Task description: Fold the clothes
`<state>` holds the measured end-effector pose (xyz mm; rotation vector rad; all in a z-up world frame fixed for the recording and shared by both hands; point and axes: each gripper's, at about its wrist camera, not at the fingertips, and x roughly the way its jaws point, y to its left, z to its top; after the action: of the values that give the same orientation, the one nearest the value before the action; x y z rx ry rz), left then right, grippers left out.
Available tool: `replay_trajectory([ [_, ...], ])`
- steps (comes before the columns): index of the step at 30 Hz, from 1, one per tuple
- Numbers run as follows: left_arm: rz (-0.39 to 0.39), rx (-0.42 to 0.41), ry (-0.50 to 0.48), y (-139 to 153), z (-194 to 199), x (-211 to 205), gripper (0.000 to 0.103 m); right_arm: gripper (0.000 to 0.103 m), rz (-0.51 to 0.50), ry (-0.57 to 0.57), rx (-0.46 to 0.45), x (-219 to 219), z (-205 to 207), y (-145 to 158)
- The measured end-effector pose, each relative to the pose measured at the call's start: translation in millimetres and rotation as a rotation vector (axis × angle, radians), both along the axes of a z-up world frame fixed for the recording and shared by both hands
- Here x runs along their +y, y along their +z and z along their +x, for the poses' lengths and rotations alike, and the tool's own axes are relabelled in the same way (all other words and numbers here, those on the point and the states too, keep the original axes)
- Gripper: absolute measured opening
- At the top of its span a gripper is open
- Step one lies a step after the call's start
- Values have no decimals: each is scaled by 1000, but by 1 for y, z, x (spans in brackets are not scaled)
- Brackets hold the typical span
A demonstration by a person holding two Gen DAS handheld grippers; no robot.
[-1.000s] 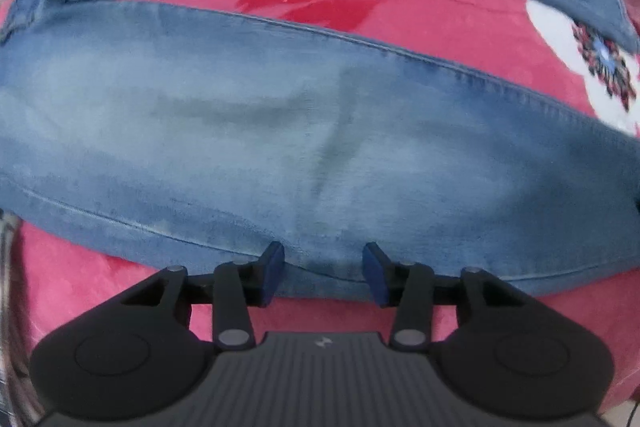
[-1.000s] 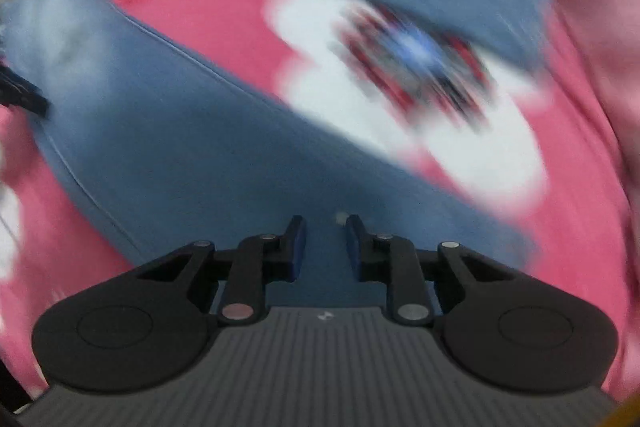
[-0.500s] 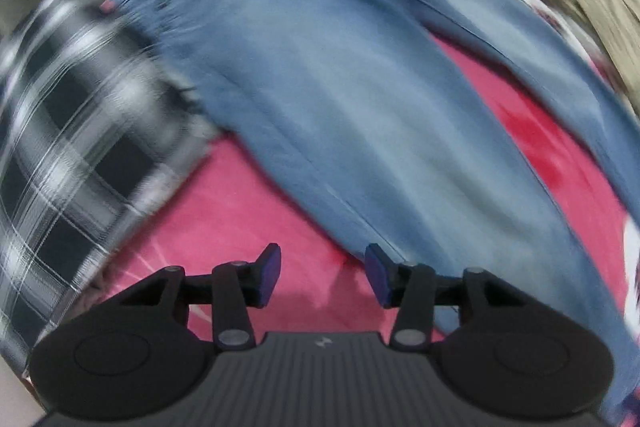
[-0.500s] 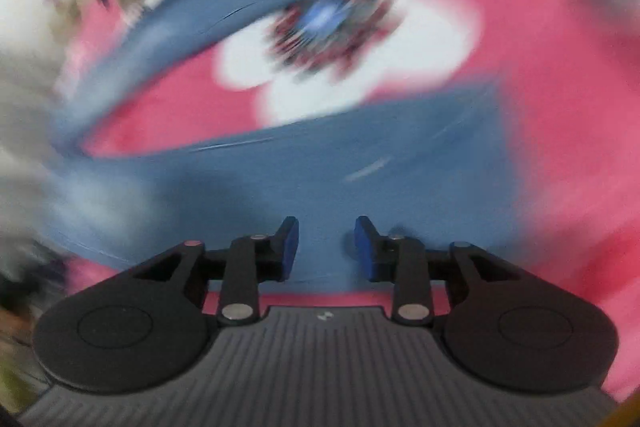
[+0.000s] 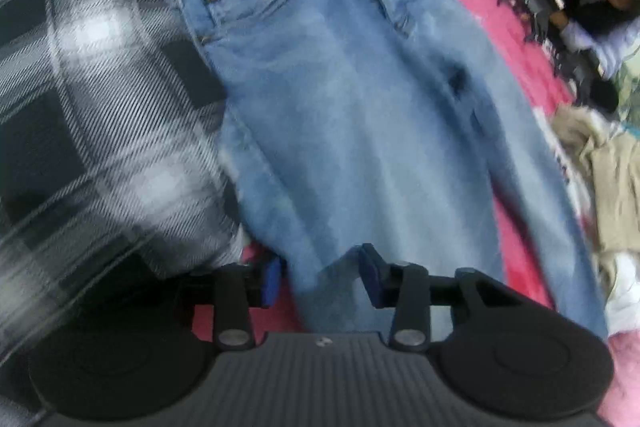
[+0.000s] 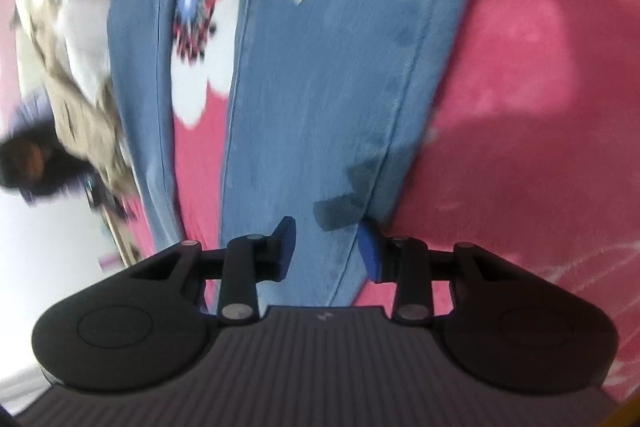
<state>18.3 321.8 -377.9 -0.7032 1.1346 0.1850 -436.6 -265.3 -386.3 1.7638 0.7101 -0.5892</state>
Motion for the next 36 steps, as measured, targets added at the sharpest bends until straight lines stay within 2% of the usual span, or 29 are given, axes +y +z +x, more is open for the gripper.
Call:
replay_trajectory([
  [3,10,-1,35,-3,12,-3,37,33,15,-81,-7,13,-10,-7],
  [5,22,11,69,-4,20,-5,27,33,18,-127,-15,16,-12,-11],
  [6,28,19,90,-4,23,-6,24,33,8,-143,-17,15,-11,-11],
  [8,34,14,121,0,25,-4,13,33,-29,-170,-15,6,-7,-11],
  [14,101,0,116,16,29,-15,7,31,-26,-229,-21,0,-7,-18],
  [16,128,-7,110,22,34,-19,6,22,-38,-244,-25,-1,-10,-19],
  [17,142,-12,107,26,37,-21,6,1,-51,-253,-41,-1,-13,-16],
  [20,194,-41,62,41,37,-32,6,0,-102,-265,-101,-6,-19,-5],
  [22,206,-36,57,43,39,-34,6,0,-86,-264,-79,-13,-21,-3],
  [26,215,-31,61,50,41,-36,6,6,41,-224,-75,-13,-29,-5],
  [28,221,-41,53,56,42,-38,6,27,92,-199,-76,-3,-29,-9],
  [29,223,-45,52,60,40,-39,6,45,116,-194,-71,1,-25,-14],
  [32,227,-57,52,69,38,-39,6,46,186,-199,-62,11,-10,-33],
  [34,240,-64,45,73,39,-40,6,35,148,-225,-74,10,-3,-33],
  [35,246,-68,40,75,40,-41,6,18,96,-247,-85,7,-1,-28],
  [36,255,-73,37,76,40,-42,5,10,53,-283,-94,1,-3,-23],
])
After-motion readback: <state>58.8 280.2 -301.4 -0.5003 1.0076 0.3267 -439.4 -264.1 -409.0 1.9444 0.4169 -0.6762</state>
